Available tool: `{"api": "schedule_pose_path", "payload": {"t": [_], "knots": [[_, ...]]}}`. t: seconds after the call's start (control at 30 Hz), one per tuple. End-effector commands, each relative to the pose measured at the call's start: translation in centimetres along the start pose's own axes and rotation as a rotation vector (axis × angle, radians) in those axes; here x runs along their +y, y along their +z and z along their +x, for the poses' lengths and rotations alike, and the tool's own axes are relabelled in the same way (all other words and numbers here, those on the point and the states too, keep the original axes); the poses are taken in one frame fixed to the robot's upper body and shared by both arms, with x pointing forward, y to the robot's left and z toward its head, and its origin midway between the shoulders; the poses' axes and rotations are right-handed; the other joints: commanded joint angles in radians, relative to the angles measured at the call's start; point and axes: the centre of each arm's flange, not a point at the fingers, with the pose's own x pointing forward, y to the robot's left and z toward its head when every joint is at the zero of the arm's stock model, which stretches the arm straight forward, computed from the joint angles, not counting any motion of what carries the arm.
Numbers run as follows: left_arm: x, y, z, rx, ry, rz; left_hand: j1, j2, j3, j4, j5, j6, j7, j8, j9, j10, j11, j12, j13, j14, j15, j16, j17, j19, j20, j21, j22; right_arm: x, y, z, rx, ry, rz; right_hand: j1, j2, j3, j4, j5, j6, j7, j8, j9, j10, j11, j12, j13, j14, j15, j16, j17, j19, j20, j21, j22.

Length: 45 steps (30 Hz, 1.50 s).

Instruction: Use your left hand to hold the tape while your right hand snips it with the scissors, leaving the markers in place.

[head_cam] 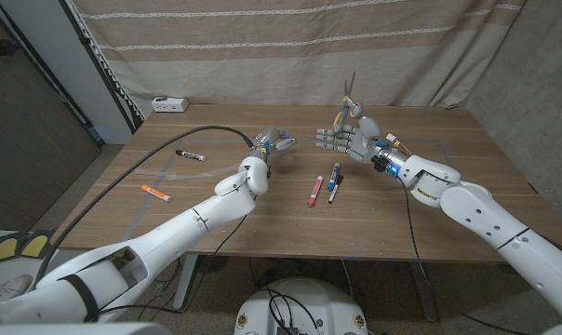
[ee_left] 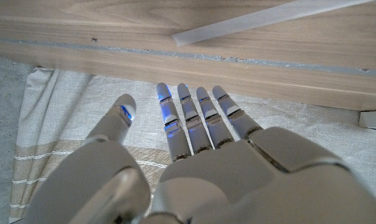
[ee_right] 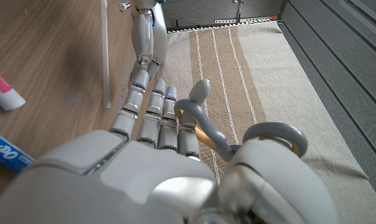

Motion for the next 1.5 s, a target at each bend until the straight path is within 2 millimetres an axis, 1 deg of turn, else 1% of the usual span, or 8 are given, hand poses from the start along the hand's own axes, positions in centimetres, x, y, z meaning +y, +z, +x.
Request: {"api": "schedule_pose_path", "payload": {"t": [0.03,0.1,0.13,0.43,0.53,0.83,1.03,1.5], "knots": [[-0.5,-0.1,0.3,0.022,-0.061,0.01,-0.014,0.005,-0.001,0.007,-0.004,-0.007,-0.006,-0.002,0.001,-0.009,-0.009,-0.002,0.004,-0.005,-0.057,-0.004,0.003,0.011,-0.007,-0.009,0.003,0.0,0.0,-0.1,-0.001,-0.004,0.002,0.003,0.008,-0.005,-0.008,-0.004,-0.005,-0.001,0.006,0.003,-0.003,-0.003,0.001,0.004,0.006,-0.006,-0.003,0.005,0.011,-0.002,-0.006,0.004],[-0.5,-0.2,0.3,0.027,-0.062,0.015,-0.019,0.009,-0.001,0.01,-0.004,-0.008,-0.007,-0.001,0.001,-0.013,-0.013,-0.003,0.005,-0.01,-0.058,-0.006,0.005,0.008,0.035,-0.015,0.004,0.0,-0.1,0.0,-0.002,-0.004,0.002,0.002,0.008,-0.005,-0.008,-0.004,-0.005,0.0,0.006,0.003,-0.003,-0.003,0.001,0.004,0.006,-0.007,-0.005,0.005,0.011,-0.002,-0.009,0.004],[-0.5,-0.3,0.3,0.031,-0.061,0.016,-0.021,0.009,-0.002,0.011,-0.004,-0.007,-0.008,0.0,0.001,-0.015,-0.015,-0.003,0.006,-0.012,-0.059,-0.006,0.005,0.008,0.045,-0.016,0.005,0.0,-0.1,0.0,-0.001,-0.003,0.004,0.003,0.008,-0.006,-0.009,-0.004,-0.004,0.0,0.007,0.004,-0.003,-0.003,0.001,0.004,0.007,-0.007,-0.006,0.005,0.012,-0.002,-0.01,0.004],[-0.5,-0.9,0.3,0.051,-0.06,0.011,-0.025,0.01,-0.002,0.011,-0.004,-0.007,-0.015,0.001,0.002,-0.022,-0.018,-0.006,0.007,-0.023,-0.06,-0.009,0.006,-0.001,0.049,-0.024,0.006,-0.1,-0.1,0.0,-0.001,0.0,0.007,0.003,0.01,-0.007,-0.01,-0.005,-0.004,0.002,0.011,0.01,-0.003,-0.002,-0.001,0.004,0.008,-0.008,-0.009,0.005,0.014,-0.002,-0.017,0.004],[-0.7,-1.1,0.4,0.056,-0.074,-0.003,-0.027,0.009,-0.003,0.01,-0.004,-0.008,-0.016,0.002,0.002,-0.024,-0.018,-0.005,0.008,-0.029,-0.023,-0.01,0.006,0.007,0.067,-0.025,0.007,-0.1,-0.1,0.0,-0.001,0.0,0.005,0.003,0.011,-0.008,-0.011,-0.005,-0.004,-0.001,0.013,0.011,-0.003,-0.001,-0.001,0.004,0.009,-0.007,-0.012,0.005,0.017,-0.002,-0.022,0.004],[-1.2,-1.1,0.5,0.051,-0.098,-0.014,-0.029,0.009,-0.004,0.007,-0.004,-0.008,-0.011,0.003,0.002,-0.023,-0.016,-0.003,0.009,-0.014,0.008,-0.003,0.005,0.015,0.034,-0.031,0.007,0.0,-0.1,-0.1,-0.002,-0.002,0.004,0.003,0.013,-0.009,-0.012,-0.006,-0.007,0.0,0.015,0.016,-0.004,-0.002,-0.003,0.004,0.01,-0.006,-0.016,0.006,0.019,-0.002,-0.028,0.004],[-1.3,-1.1,0.6,0.049,-0.1,-0.013,-0.03,0.009,-0.004,0.006,-0.004,-0.01,-0.012,0.003,0.002,-0.023,-0.016,-0.003,0.009,-0.009,0.032,-0.001,0.005,0.018,0.03,-0.034,0.007,0.0,0.0,-0.1,-0.005,-0.004,0.003,0.003,0.013,-0.011,-0.013,-0.007,-0.004,0.002,0.017,0.016,-0.005,-0.002,-0.004,0.004,0.012,-0.006,-0.02,0.006,0.022,-0.002,-0.036,0.004],[-1.8,-0.7,0.8,0.036,-0.154,0.033,-0.03,0.009,-0.005,0.003,-0.004,-0.022,-0.018,0.0,0.002,-0.018,-0.019,0.0,0.01,0.008,0.009,0.0,0.003,0.015,0.024,-0.046,0.006,0.1,0.0,-0.2,-0.011,-0.006,0.006,0.003,0.017,-0.014,-0.015,-0.008,-0.007,0.0,0.019,0.018,-0.006,-0.002,-0.006,0.004,0.015,-0.004,-0.029,0.007,0.03,-0.002,-0.052,0.005]]}}
